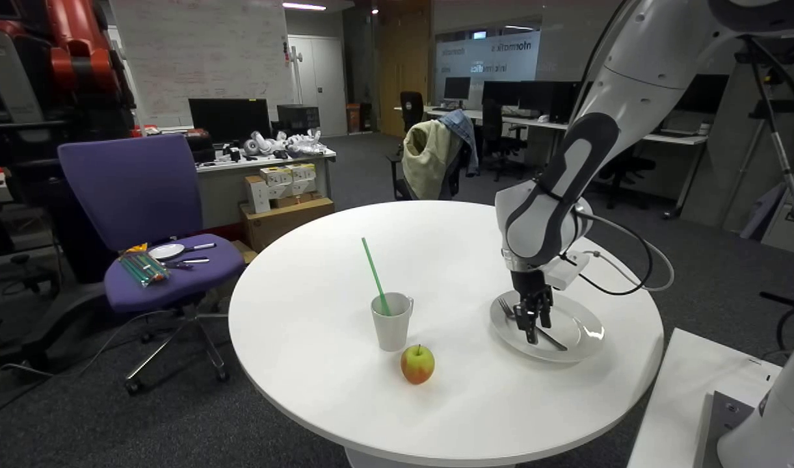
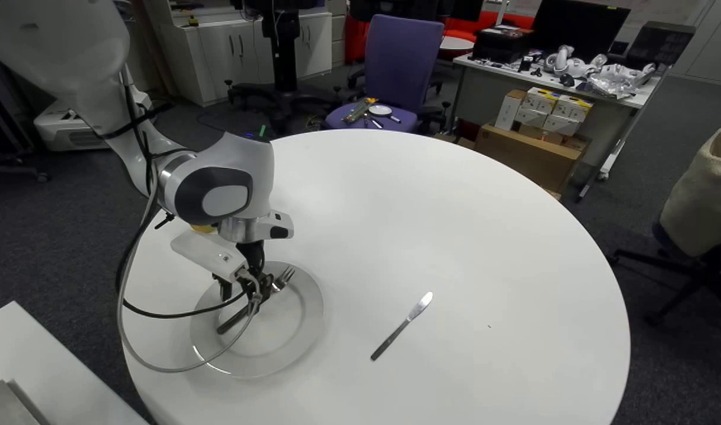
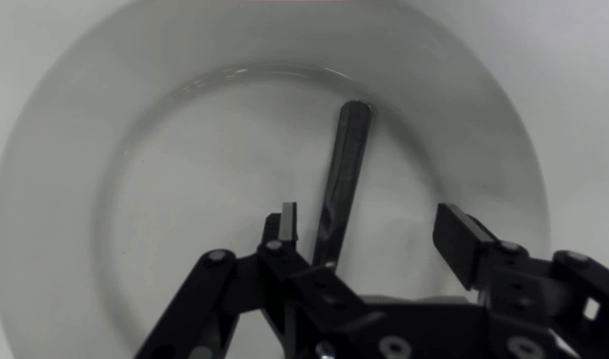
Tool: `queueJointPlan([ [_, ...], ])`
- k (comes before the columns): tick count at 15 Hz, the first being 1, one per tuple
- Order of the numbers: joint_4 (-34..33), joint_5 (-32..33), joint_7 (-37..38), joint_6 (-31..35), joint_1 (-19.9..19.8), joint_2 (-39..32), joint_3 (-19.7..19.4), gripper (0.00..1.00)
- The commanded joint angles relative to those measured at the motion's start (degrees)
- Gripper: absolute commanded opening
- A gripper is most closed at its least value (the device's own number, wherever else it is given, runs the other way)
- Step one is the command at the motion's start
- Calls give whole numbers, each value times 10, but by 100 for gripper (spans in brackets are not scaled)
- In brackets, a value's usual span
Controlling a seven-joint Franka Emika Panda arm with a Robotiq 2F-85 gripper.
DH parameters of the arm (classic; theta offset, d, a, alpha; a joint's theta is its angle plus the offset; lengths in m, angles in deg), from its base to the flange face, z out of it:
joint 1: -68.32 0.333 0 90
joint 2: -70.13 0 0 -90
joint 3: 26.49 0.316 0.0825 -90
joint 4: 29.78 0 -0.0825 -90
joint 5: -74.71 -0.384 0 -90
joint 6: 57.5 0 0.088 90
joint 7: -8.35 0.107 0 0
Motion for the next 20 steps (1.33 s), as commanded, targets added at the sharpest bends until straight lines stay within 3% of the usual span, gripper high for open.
queueJointPlan([
  [1, 22, 5, -24, -8, 0, 50, 6, 100],
  [4, 27, 5, -39, -11, 1, 68, 11, 100],
  [6, 28, 2, -48, -14, 0, 73, 13, 73],
  [12, 39, 9, -56, -14, 2, 71, 13, 30],
  [15, 49, 16, -57, -14, 2, 72, 11, 25],
  [20, 59, 18, -58, -15, 0, 71, 10, 26],
])
